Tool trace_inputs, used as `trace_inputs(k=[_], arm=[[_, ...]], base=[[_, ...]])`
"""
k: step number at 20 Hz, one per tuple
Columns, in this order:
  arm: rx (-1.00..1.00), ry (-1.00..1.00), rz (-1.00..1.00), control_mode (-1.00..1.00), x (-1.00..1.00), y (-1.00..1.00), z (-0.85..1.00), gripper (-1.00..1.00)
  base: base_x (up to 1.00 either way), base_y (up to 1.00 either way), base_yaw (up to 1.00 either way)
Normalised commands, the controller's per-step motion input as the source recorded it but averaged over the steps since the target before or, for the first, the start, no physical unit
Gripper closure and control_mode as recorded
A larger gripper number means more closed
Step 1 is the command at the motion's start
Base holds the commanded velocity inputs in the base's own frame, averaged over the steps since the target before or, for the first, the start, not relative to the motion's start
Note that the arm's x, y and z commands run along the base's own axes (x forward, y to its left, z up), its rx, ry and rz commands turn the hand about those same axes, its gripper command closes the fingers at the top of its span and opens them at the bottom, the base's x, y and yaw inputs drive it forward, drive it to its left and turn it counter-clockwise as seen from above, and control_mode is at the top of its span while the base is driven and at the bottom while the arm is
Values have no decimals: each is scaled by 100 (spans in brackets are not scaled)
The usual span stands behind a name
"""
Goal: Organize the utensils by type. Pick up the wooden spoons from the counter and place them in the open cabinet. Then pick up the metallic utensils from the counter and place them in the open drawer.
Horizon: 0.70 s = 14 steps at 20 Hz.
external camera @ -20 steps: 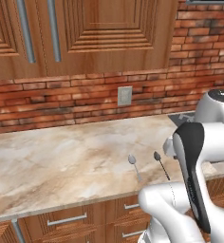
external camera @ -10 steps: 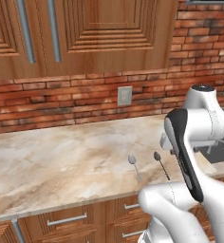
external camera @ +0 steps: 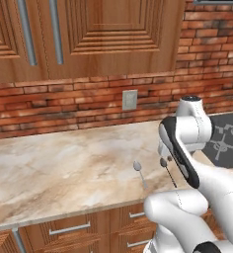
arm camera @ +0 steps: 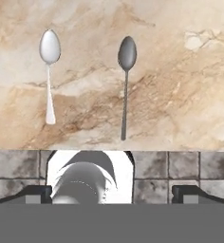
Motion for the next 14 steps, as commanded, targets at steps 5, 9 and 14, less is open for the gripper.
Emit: trace_inputs(k=[5,9,14], arm=[[0,0,11,-100,50,-6,-57,-100],[3,0,4,-100,37,-1,-45,-100],[1,0,0,-100,25,0,-40,-100]], base=[[0,0,0],[0,0,0],[0,0,0]])
